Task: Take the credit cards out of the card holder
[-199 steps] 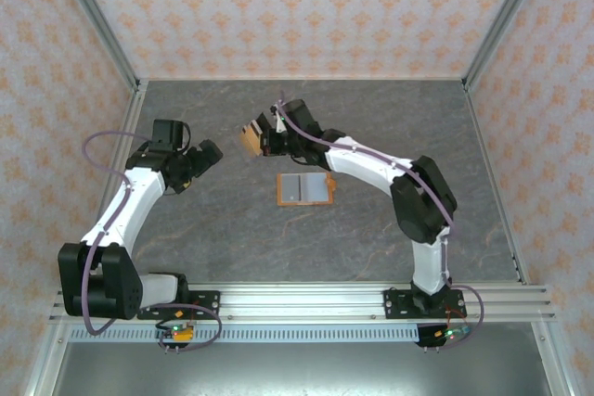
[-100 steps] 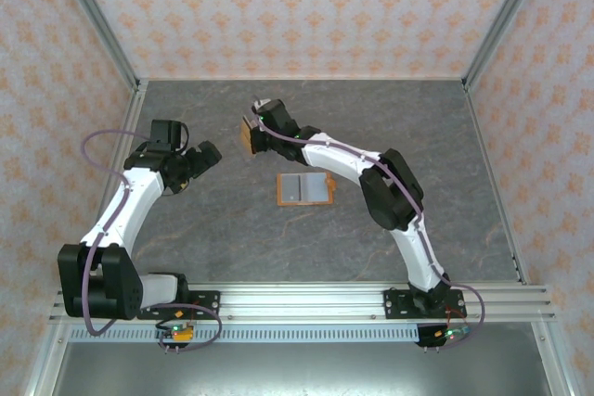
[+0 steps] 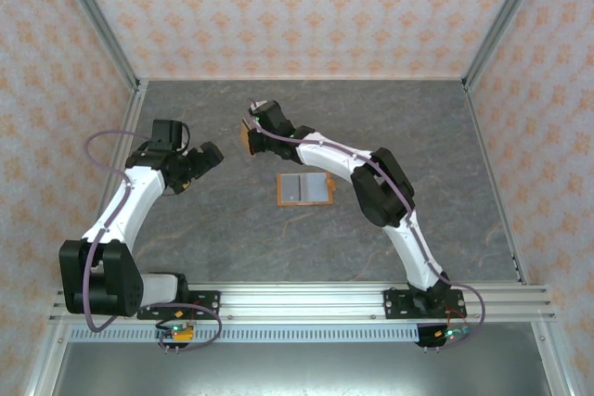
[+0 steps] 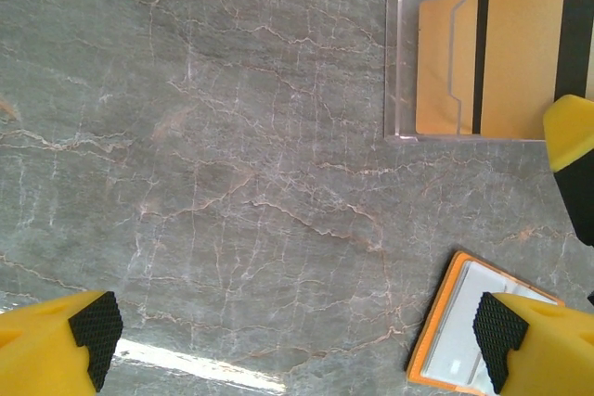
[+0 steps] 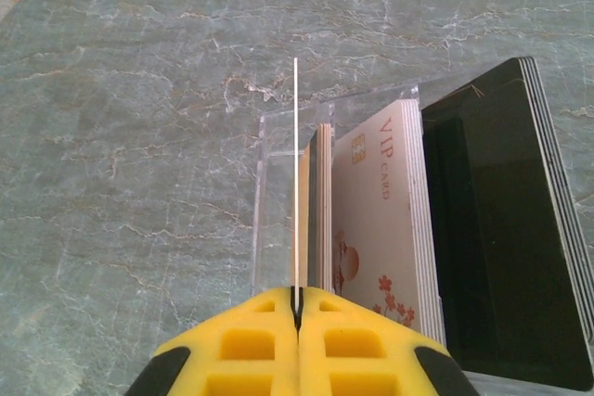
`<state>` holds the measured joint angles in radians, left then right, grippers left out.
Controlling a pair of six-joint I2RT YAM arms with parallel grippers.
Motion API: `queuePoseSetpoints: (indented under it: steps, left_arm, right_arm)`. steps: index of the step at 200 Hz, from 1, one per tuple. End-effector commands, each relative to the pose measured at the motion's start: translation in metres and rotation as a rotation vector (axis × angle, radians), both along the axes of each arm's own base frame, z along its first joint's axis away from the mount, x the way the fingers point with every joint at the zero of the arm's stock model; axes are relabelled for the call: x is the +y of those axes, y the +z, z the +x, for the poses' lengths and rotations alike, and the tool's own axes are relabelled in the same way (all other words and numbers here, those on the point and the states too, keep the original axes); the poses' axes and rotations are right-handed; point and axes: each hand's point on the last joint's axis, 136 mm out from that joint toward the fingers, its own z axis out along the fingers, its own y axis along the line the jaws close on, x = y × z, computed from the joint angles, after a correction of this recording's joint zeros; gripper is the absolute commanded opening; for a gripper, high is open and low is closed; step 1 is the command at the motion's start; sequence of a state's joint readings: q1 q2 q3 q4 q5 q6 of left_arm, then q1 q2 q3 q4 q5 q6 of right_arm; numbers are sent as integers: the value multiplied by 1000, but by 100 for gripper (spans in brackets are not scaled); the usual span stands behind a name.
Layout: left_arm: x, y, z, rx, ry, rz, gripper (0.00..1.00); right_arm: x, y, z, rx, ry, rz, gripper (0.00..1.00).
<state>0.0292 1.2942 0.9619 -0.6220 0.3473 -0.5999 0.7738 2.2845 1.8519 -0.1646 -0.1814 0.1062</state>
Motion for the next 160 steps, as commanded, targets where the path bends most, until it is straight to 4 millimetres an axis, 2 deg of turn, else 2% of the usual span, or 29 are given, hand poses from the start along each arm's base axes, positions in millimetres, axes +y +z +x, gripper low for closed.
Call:
queuePoseSetpoints:
  steps: [1,30,74,109,127,160]
  left_arm:
    - [0,-5,-3,21,-14,-7,100]
    - [-3,-5,-1,19,-25,-26,100]
    - [-13,-4,5,3,-50,-80,100]
    - [-17,-6,6,5,-64,-103,100]
    - [-21,-6,7,3,-72,-126,100]
    - [-30,-5,10,-7,-77,-171,100]
  right_arm:
    - [1,-1,1,-2,-9,-33,15]
    - [2,10,-4,26,-4,-14,31]
    - [-12,47,-17,59,-54,28,44]
    - [-51,55,-49,132,-149,46,57]
    - [-76,50,-71,182,-209,49,63]
    - [-121,20,-107,302,-332,-10,67]
